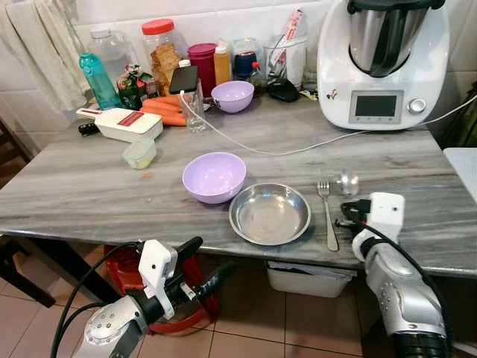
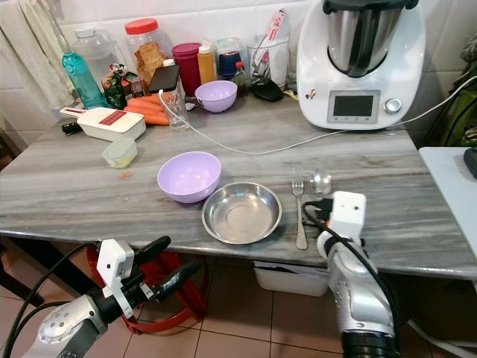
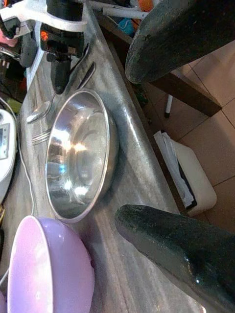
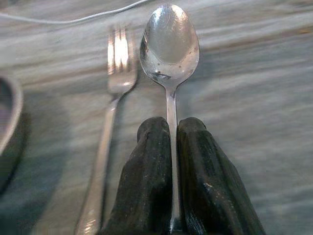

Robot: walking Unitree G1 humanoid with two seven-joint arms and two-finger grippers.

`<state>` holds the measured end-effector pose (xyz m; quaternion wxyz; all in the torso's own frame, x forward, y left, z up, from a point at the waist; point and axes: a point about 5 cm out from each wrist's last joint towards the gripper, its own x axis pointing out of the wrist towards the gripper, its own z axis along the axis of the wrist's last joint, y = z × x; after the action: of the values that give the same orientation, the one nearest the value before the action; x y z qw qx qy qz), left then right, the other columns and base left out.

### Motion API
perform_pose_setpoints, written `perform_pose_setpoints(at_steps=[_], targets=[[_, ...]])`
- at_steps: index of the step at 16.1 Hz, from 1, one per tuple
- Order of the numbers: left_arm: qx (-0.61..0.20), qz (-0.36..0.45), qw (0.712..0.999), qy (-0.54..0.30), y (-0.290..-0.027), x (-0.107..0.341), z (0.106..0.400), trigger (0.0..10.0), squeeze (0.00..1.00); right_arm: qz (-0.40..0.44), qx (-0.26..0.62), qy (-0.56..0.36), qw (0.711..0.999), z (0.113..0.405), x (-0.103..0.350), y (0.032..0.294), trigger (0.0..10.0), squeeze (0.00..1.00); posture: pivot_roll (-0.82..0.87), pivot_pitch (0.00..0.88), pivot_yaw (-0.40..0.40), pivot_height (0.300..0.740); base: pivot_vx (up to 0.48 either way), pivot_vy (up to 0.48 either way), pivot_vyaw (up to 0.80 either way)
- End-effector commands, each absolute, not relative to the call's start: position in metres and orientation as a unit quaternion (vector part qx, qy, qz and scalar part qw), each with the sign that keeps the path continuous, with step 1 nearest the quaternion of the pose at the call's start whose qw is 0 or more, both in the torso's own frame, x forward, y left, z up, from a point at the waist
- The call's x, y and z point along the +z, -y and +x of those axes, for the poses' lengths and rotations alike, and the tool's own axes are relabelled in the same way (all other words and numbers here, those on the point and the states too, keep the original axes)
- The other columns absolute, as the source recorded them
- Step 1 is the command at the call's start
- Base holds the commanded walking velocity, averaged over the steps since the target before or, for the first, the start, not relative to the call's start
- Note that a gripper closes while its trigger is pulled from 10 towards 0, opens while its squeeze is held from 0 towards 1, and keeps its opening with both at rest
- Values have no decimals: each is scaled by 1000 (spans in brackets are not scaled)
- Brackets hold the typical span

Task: Setting the table

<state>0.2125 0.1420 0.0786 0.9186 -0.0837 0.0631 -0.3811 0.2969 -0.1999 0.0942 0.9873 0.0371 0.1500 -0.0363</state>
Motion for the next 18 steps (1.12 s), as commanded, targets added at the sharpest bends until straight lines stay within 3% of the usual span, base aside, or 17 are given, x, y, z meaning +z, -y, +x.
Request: perform_pose_setpoints(at_steps=[1, 14, 15, 16, 18], targets=[[-387, -73, 917, -60, -144, 83, 213, 10000, 0, 42, -21, -154, 987, 301, 95, 193, 10000, 0, -44, 2, 114, 740, 0, 0, 0], [-404, -72, 910, -59, -140, 86, 214, 10000, 0, 28, -33, -176, 983, 298, 87, 202, 10000, 0, -50, 2, 120, 740, 0, 0, 0], [-405, -73, 909, -60, -139, 86, 214, 10000, 0, 30, -33, -176, 983, 298, 87, 202, 10000, 212, -50, 3, 121, 740, 0, 0, 0], [-407, -74, 908, -61, -139, 85, 214, 10000, 0, 31, -32, -176, 983, 298, 87, 202, 10000, 1000, -50, 3, 120, 740, 0, 0, 0], [-410, -74, 907, -61, -139, 84, 214, 10000, 0, 32, -30, -177, 983, 298, 86, 202, 10000, 1000, -51, 2, 120, 740, 0, 0, 0]])
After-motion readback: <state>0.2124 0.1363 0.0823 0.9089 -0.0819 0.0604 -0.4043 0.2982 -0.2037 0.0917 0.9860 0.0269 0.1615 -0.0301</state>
